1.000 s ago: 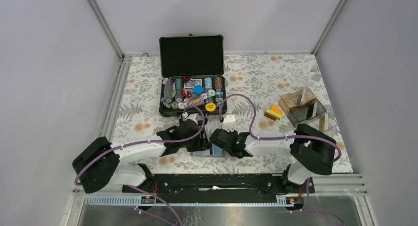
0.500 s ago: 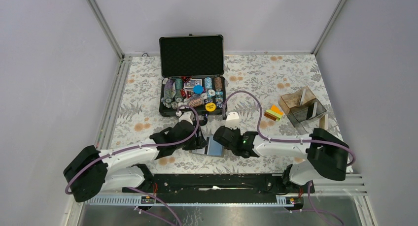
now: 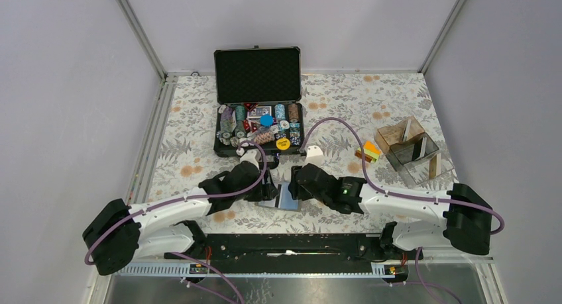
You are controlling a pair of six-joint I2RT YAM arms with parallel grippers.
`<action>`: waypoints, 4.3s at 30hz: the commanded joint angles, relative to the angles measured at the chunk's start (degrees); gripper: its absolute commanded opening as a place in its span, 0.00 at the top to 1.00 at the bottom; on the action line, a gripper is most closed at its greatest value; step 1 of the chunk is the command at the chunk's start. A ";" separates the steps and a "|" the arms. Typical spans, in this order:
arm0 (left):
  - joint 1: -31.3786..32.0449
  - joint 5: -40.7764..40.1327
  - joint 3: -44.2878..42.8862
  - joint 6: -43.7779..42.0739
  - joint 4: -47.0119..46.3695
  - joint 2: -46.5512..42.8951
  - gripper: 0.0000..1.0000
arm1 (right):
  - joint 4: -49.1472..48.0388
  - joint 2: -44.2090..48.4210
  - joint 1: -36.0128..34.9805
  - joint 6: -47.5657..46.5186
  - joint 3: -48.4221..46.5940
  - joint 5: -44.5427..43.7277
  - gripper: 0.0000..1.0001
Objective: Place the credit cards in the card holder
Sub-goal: Pick up the credit card from the card holder.
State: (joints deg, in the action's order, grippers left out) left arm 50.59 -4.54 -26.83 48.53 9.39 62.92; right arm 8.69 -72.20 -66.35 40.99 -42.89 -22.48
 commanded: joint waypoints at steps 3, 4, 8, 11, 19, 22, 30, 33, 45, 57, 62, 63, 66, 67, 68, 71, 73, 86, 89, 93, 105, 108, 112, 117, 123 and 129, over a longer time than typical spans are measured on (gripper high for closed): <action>-1.81 2.19 0.64 -1.71 -2.72 -1.85 0.37 | -6.19 -2.27 -0.35 3.50 -0.03 6.73 0.51; -2.16 3.10 0.84 -2.00 -3.31 -1.90 0.37 | -6.37 -3.25 -0.36 4.05 -0.37 7.99 0.51; -2.86 4.27 0.99 -3.06 -3.75 -1.66 0.36 | -7.12 -6.58 -0.36 5.80 -1.61 11.51 0.51; -3.36 5.81 1.31 -3.31 -3.69 -1.95 0.35 | -7.05 -6.79 -0.36 6.95 -1.50 11.76 0.48; -4.89 6.80 2.30 -2.84 -3.57 -4.22 0.35 | -10.96 -1.70 -0.29 7.88 3.53 7.03 0.38; -5.85 6.82 2.67 -3.51 -2.47 -5.79 0.33 | -14.15 -0.78 -0.28 9.12 5.74 7.27 0.38; -8.94 10.90 5.88 -3.45 -3.39 -10.04 0.33 | -16.80 -6.46 -0.29 11.66 4.18 10.93 0.52; -9.78 11.04 6.47 -4.19 -4.48 -9.51 0.34 | -17.97 -9.18 -0.33 12.46 4.42 11.42 0.54; -10.08 8.76 4.36 -6.93 -2.54 -6.35 0.40 | -17.84 -15.77 -0.36 13.86 1.46 8.01 0.59; -10.07 9.60 9.37 -4.31 -9.81 -4.84 0.52 | -12.81 -17.73 -0.27 14.30 0.19 3.01 0.57; -10.07 10.40 9.51 -4.97 -11.71 -1.71 0.70 | -12.67 -21.08 -0.15 12.89 -1.70 3.39 0.55; -10.11 10.66 9.44 -5.02 -11.79 -1.33 0.72 | -12.38 -21.71 -0.04 12.54 -2.38 3.92 0.55; -10.08 11.36 9.69 -4.72 -12.77 -0.79 0.77 | -12.84 -22.65 0.06 12.44 -2.36 4.80 0.55; -10.07 11.30 9.69 -4.61 -12.94 -0.70 0.80 | -13.43 -22.74 0.17 12.40 -2.12 5.15 0.55; -10.07 11.25 9.77 -4.45 -13.09 -0.83 0.82 | -14.09 -22.84 0.29 12.18 -1.91 5.66 0.55; -10.08 11.50 10.23 -3.97 -14.64 -1.03 0.90 | -14.99 -23.23 0.75 10.90 -2.18 6.60 0.56; -10.13 11.90 10.59 -3.89 -16.13 -0.80 0.95 | -15.24 -23.24 0.92 10.13 -2.22 7.02 0.56; -10.07 14.20 9.94 -3.14 -19.45 3.21 0.84 | -19.11 -21.36 4.21 11.04 2.23 10.02 0.57; -10.07 12.93 9.58 -4.37 -16.59 0.96 0.70 | -19.06 -21.16 4.20 11.04 2.48 9.66 0.58; -10.07 11.39 9.01 -5.65 -13.35 -2.59 0.56 | -19.06 -21.31 4.29 10.75 2.30 9.80 0.62; -10.08 7.48 7.00 -8.54 -10.21 -3.77 0.63 | -19.27 -22.38 4.30 10.26 0.09 11.14 0.79; -10.07 8.63 7.60 -7.81 -12.08 -3.80 0.62 | -19.81 -23.37 4.30 10.10 -0.93 12.17 0.80; -10.07 9.98 8.09 -6.44 -13.91 -3.44 0.60 | -20.15 -23.91 4.29 9.95 -1.80 13.17 0.82; -10.07 11.59 8.97 -5.58 -16.17 -2.10 0.60 | -21.40 -24.07 4.30 10.12 -2.01 14.62 0.83; -10.07 12.41 9.34 -5.64 -16.35 -1.44 0.61 | -22.88 -24.41 4.24 10.01 -2.17 15.80 0.83; -10.08 12.87 10.06 -5.26 -16.54 -1.71 0.62 | -24.21 -24.57 4.23 9.68 -2.21 16.55 0.84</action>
State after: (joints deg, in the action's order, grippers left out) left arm 40.23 4.73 -17.23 42.06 -2.74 61.36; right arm -11.31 -95.77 -62.08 51.09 -43.22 -8.80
